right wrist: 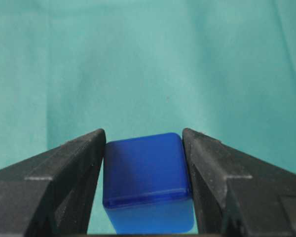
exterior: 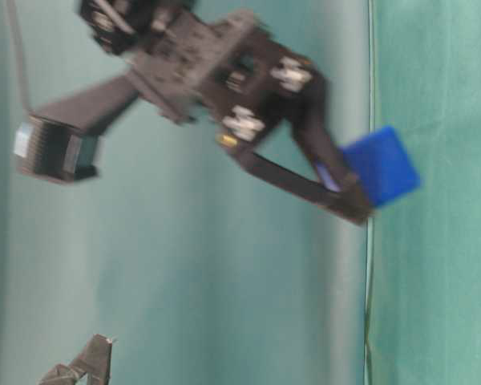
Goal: Handover the blue block to the right arm after grasping it with the left arm, then place it in the designated position.
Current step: 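Lower the cube with the right gripper over the white marker spot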
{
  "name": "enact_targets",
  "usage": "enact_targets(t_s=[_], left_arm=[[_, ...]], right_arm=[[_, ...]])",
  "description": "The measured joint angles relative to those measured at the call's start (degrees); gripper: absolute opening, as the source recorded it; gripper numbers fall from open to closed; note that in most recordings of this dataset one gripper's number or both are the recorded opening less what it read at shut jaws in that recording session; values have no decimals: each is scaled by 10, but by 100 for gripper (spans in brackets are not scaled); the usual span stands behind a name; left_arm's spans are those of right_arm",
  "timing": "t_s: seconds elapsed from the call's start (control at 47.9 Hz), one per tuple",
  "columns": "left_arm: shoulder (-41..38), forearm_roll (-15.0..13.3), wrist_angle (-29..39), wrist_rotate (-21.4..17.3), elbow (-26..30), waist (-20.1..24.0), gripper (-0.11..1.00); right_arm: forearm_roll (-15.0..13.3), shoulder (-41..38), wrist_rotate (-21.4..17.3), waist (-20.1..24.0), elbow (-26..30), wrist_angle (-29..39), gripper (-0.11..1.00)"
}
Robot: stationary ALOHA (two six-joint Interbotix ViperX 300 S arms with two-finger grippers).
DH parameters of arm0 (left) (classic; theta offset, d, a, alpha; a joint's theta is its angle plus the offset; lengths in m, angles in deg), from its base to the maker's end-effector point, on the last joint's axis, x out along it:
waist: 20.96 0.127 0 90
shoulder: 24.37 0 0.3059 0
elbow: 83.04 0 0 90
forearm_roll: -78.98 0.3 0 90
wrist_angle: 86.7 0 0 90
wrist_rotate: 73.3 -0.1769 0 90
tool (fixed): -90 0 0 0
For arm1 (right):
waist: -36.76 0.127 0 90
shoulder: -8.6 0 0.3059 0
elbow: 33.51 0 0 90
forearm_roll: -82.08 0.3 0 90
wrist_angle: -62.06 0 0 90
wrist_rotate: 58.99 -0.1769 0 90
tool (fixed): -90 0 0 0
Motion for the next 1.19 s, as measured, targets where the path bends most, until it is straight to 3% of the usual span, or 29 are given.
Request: enact_targets(t_s=[0.397,1.19], left_arm=[[-1,-1,0,1,1,0,100],[-1,0,0,0,1,0,100]], right_arm=[[0,-77,0,-10,0,-65,55],[12,-127,0,-18,2,-137,55]])
